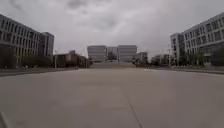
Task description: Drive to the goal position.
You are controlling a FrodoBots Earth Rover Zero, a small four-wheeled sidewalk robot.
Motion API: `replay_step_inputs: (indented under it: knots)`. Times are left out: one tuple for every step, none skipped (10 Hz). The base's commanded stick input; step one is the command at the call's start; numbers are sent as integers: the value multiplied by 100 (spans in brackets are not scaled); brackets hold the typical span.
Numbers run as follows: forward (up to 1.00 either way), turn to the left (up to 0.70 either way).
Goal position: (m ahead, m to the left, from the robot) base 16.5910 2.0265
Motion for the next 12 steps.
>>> replay_step_inputs:
  knots:
    - [70,-1]
    - [70,-1]
    - [70,-1]
    - [70,-1]
    - [70,-1]
    - [70,-1]
    - [70,-1]
    - [70,-1]
    - [70,-1]
    - [70,-1]
    - [70,-1]
    - [70,-1]
